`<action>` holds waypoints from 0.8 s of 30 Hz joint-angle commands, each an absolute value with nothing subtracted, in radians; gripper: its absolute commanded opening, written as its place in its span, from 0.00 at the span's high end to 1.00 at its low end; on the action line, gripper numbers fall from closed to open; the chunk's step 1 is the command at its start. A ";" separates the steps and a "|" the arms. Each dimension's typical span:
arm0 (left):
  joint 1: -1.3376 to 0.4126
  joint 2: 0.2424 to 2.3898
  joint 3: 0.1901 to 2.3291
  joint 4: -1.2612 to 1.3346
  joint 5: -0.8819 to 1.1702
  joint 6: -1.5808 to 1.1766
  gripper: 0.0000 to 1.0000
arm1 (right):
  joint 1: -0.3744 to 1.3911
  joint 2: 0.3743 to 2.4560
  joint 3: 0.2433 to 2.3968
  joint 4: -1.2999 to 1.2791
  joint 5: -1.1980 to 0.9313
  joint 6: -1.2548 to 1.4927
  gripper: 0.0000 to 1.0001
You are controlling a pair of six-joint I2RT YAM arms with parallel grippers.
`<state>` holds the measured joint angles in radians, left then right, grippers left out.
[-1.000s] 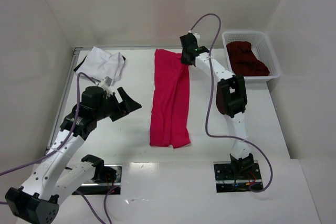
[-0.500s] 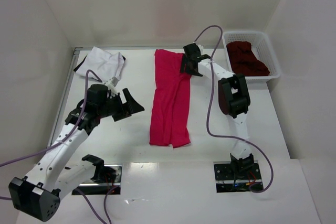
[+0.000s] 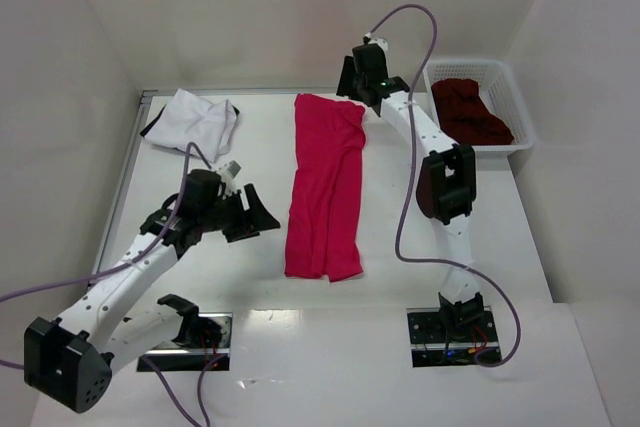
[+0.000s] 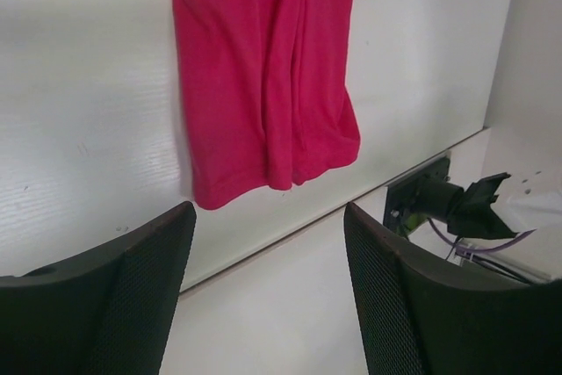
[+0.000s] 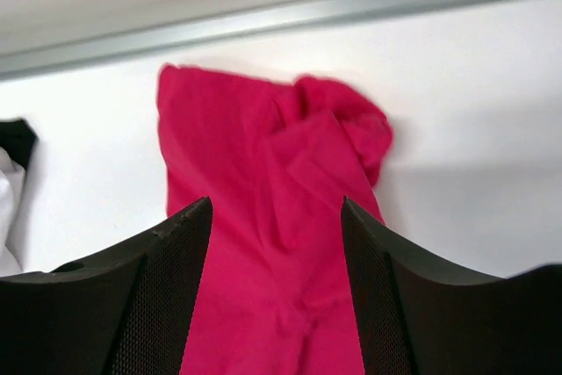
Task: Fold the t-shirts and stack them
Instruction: Rotate the tshirt 90 degrees
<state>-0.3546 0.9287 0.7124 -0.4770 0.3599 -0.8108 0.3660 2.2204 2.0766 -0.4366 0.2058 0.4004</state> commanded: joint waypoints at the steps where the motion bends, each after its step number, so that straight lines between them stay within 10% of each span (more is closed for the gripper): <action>1: -0.408 0.982 0.719 -0.419 0.335 -0.799 0.24 | 0.370 2.341 2.196 -0.471 0.186 0.374 0.34; 13: -0.558 1.279 0.818 -0.397 0.175 -0.825 0.24 | 0.370 2.526 2.379 -0.566 0.218 0.325 0.40; 24: -0.558 1.290 0.746 -0.397 0.166 -0.862 0.45 | 0.370 2.556 2.388 -0.555 0.284 0.307 0.65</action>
